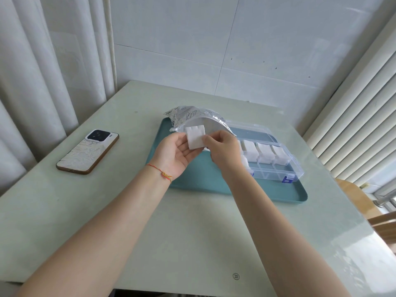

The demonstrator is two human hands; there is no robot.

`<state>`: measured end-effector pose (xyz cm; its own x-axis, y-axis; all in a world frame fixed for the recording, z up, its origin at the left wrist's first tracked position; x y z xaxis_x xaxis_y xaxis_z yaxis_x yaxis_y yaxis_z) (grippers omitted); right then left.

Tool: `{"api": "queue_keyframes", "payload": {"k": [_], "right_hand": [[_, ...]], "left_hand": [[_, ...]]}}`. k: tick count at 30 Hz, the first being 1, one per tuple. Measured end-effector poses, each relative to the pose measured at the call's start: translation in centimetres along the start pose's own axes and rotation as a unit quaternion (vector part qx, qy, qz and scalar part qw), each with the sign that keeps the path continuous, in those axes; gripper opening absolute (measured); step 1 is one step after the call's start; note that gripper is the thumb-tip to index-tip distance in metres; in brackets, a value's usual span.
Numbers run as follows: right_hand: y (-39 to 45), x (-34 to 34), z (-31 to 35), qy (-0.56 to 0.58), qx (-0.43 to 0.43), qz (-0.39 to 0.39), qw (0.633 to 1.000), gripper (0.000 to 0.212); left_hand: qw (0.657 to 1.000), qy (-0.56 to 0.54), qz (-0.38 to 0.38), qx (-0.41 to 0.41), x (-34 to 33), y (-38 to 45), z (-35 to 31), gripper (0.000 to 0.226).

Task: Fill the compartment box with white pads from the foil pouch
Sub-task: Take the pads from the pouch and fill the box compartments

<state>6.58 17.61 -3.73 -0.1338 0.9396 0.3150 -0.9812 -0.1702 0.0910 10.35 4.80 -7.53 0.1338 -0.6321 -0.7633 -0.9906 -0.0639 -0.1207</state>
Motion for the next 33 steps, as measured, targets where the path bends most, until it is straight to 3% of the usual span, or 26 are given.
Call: {"api": "queue_keyframes", "payload": {"k": [6, 9, 15, 21, 27, 33], "right_hand": [[-0.3, 0.1, 0.4, -0.020, -0.007, 0.005, 1.000, 0.005], [-0.2, 0.7, 0.7, -0.012, -0.020, 0.037, 0.999, 0.015], [0.4, 5.8, 0.6, -0.030, -0.025, 0.046, 0.998, 0.013], [1.1, 11.0, -2.6, -0.103, -0.056, -0.021, 0.993, 0.017], [1.4, 11.1, -5.2, -0.173, -0.079, 0.022, 0.982, 0.007], [1.4, 9.8, -4.3, -0.297, -0.032, 0.045, 0.953, 0.006]], "left_hand": [[0.997, 0.075, -0.012, -0.002, -0.2, 0.2, 0.3, 0.018], [0.991, 0.131, 0.004, 0.009, -1.0, 0.2, 0.4, 0.018], [0.960, 0.277, 0.021, 0.024, -4.1, 1.2, 1.8, 0.012], [0.875, 0.485, 0.007, -0.001, -6.3, 2.6, 3.8, 0.022], [0.765, 0.643, 0.010, -0.039, -7.1, 3.4, 5.2, 0.011], [0.691, 0.721, 0.023, -0.047, -7.8, 3.8, 5.6, 0.007]]}}
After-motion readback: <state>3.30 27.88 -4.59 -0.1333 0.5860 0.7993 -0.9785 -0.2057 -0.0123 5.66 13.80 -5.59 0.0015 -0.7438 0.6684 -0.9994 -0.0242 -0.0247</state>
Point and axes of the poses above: each hand's wrist, its own y-axis towards the middle knuckle, its own x-axis out of the back of the hand, z = x × y, the point moved 8 cm from there along y, towards the middle knuckle, and after that the axes turned 5 degrees about z, right-handed, at the moved point
